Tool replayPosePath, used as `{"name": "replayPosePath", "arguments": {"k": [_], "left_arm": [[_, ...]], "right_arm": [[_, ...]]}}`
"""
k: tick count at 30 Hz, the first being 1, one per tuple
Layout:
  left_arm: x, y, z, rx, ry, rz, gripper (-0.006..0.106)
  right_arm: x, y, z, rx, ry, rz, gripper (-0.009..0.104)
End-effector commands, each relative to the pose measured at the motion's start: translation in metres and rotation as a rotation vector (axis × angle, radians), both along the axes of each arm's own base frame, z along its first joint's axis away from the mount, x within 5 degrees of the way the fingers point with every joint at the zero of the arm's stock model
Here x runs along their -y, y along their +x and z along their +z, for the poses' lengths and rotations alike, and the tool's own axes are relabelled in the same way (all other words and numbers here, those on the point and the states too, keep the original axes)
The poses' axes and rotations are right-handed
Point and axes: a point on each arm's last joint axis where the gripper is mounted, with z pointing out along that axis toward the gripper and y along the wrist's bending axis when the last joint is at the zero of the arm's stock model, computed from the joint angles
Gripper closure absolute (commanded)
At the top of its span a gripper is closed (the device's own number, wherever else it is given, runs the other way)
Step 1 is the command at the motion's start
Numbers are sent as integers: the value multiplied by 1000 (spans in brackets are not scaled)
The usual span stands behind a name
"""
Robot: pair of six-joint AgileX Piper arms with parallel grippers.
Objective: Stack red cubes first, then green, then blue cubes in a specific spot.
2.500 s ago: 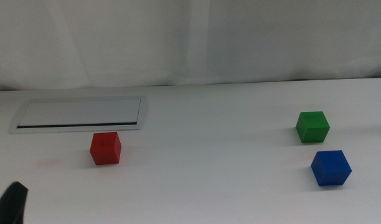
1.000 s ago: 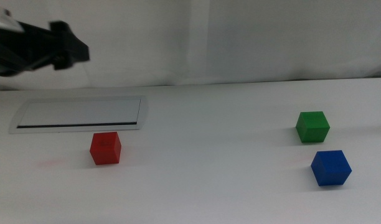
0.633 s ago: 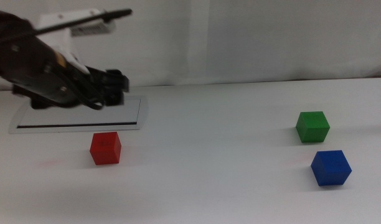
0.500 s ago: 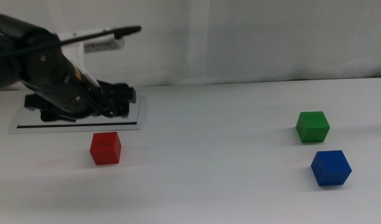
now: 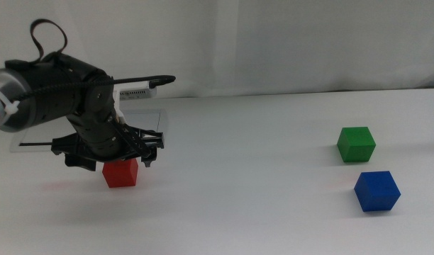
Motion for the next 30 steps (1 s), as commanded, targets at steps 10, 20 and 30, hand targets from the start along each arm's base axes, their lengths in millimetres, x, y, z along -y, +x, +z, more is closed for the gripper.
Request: {"name": "replayPosePath", "arguments": {"k": [10, 20, 30], "left_arm": [[-11, 17, -32, -30, 2, -5, 18], [-8, 24, -47, -9, 0, -48, 18], [-7, 28, -53, 5, -3, -63, 32]], "right_arm": [[0, 0, -14, -35, -11, -6, -8], [0, 0, -14, -35, -11, -6, -8], [0, 0, -14, -35, -11, -6, -8]]}}
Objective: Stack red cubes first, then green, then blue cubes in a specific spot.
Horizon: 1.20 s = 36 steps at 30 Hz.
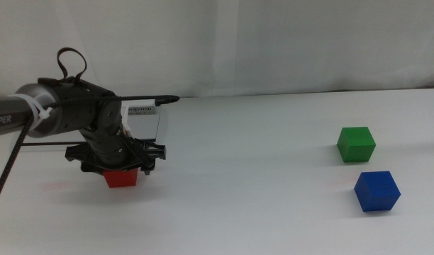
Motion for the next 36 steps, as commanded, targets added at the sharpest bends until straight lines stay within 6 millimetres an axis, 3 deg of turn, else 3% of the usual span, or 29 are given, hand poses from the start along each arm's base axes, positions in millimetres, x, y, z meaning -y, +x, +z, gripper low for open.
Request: {"name": "replayPosePath", "arguments": {"k": [1, 8, 9, 16, 23, 30, 33, 36], "left_arm": [[1, 3, 2, 26, -7, -5, 39], [1, 3, 2, 26, -10, 0, 103], [1, 3, 2, 26, -10, 0, 103], [5, -17, 53, 56, -58, 55, 103], [56, -62, 88, 80, -110, 57, 103], [129, -108, 80, 105, -131, -18, 103], [153, -122, 66, 121, -97, -58, 103], [165, -128, 46, 85, -63, -28, 103]], "right_arm": [[0, 0, -14, -35, -9, -6, -8], [0, 0, -14, -36, -3, -6, -8], [0, 0, -14, -36, -3, -6, -8], [0, 0, -14, -36, -3, -6, -8], [0, 0, -14, -36, -3, -6, -8], [0, 0, -13, -29, -2, -7, -8], [0, 0, -14, -36, -3, -6, -8], [0, 0, -13, -30, 0, -7, -8]]}}
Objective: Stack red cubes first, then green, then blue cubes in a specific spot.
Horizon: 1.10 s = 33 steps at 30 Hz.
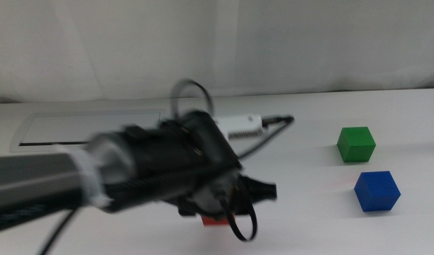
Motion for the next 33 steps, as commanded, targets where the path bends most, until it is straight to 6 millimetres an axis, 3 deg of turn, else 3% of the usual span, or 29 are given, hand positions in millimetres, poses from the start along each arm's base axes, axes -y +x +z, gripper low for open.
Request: {"name": "replayPosePath", "arguments": {"k": [1, 10, 17, 19, 24, 29, 33], "left_arm": [[6, -3, -17, -29, 28, 47, 103], [13, -3, -50, -137, 41, 105, 103], [15, -3, -60, -155, 46, 111, 103], [17, -1, -62, -146, 31, 85, 71], [17, -1, -61, -143, 41, 32, 8], [19, 1, -42, -91, 38, -95, 8], [16, 13, -10, -3, 15, -180, 8]], "right_arm": [[0, 0, -13, -29, -4, -7, -8], [0, 0, -14, -36, -3, -6, -8], [0, 0, -14, -36, -3, -6, -8], [0, 0, -14, -36, -3, -6, -8], [0, 0, -14, -36, -3, -6, -8], [0, 0, -14, -36, -3, -6, -8], [0, 0, -14, -36, -3, -6, -8]]}}
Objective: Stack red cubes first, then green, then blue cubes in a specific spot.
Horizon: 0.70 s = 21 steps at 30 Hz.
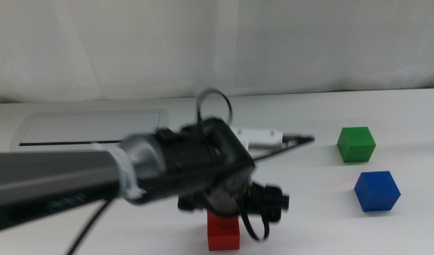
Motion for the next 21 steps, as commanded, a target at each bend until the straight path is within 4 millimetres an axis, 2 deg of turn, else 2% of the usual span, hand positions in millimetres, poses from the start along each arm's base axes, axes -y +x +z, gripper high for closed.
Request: {"name": "replayPosePath", "arguments": {"k": [1, 2, 4, 7, 8, 10, 14, 16, 19, 21], "left_arm": [[-7, 12, 29, 77, -36, -40, 8], [-18, 24, 50, 124, -56, -56, 8], [-35, 36, 71, 171, -68, -60, 8], [-77, 57, 100, 245, -77, -3, 8], [-126, 73, 122, 296, -88, 66, 8], [-163, 80, 134, 325, -84, 123, 8], [-231, 82, 150, 367, -59, 234, 8], [-260, 76, 155, 389, -40, 301, 9], [-284, 60, 158, 436, -39, 341, 11], [-289, 45, 154, 469, -45, 328, 15]], "right_arm": [[0, 0, -14, -34, -13, -6, -8], [0, 0, -14, -34, -13, -6, -8], [0, 0, -14, -34, -13, -6, -8], [0, 0, -14, -34, -13, -6, -8], [0, 0, -14, -34, -13, -6, -8], [0, 0, -13, -27, -12, -7, -8], [1, 0, -11, 1, -9, -11, -8], [1, 0, -10, 7, -7, -12, -8], [1, 0, -10, 7, -7, -12, -8], [1, 0, -10, 7, -7, -12, -8]]}}
